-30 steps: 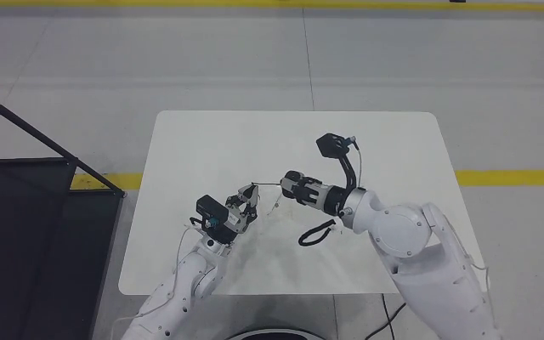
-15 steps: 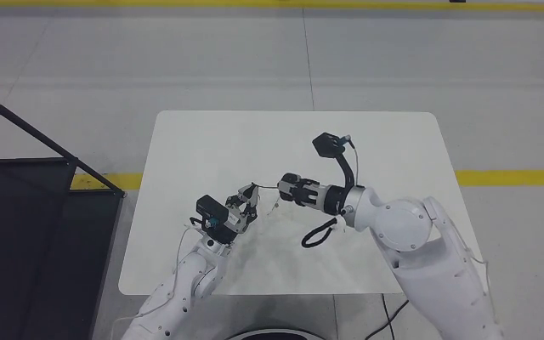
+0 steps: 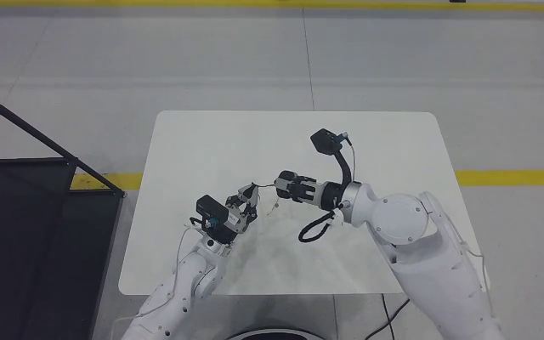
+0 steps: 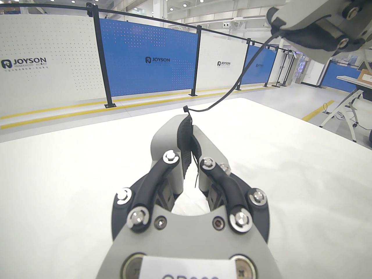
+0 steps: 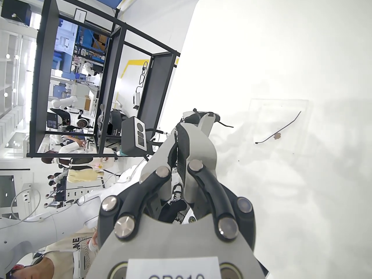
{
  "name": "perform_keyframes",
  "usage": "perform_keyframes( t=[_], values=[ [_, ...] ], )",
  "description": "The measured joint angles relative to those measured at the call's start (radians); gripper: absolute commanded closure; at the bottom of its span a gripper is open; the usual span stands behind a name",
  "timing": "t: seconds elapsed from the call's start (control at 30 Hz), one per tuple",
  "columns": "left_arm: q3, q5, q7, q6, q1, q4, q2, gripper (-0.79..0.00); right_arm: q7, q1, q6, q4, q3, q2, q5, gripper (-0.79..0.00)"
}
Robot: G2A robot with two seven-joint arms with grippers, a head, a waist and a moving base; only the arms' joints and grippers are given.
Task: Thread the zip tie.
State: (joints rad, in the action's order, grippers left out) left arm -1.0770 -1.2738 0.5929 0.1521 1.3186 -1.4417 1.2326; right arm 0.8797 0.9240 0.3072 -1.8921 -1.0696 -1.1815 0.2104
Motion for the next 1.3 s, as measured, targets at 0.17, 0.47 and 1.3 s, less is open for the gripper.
perform_keyframes(
  t=[0.17,0.47,1.3],
  values=[
    [0.000,0.000,0.000,0.000,0.000,0.000,0.000,0.000,-0.023,0.002,-0.012,0.005,0.004,-0.002,-0.014,0.000],
    [-0.002,-0.003,-0.020,-0.003,0.006,-0.014,0.001,0.000,-0.030,0.008,-0.066,0.020,-0.006,-0.004,-0.075,0.000],
    [-0.025,0.003,0.017,-0.013,0.023,-0.023,0.017,0.000,0.035,-0.049,0.028,0.083,0.015,-0.005,-0.075,0.000]
  ],
)
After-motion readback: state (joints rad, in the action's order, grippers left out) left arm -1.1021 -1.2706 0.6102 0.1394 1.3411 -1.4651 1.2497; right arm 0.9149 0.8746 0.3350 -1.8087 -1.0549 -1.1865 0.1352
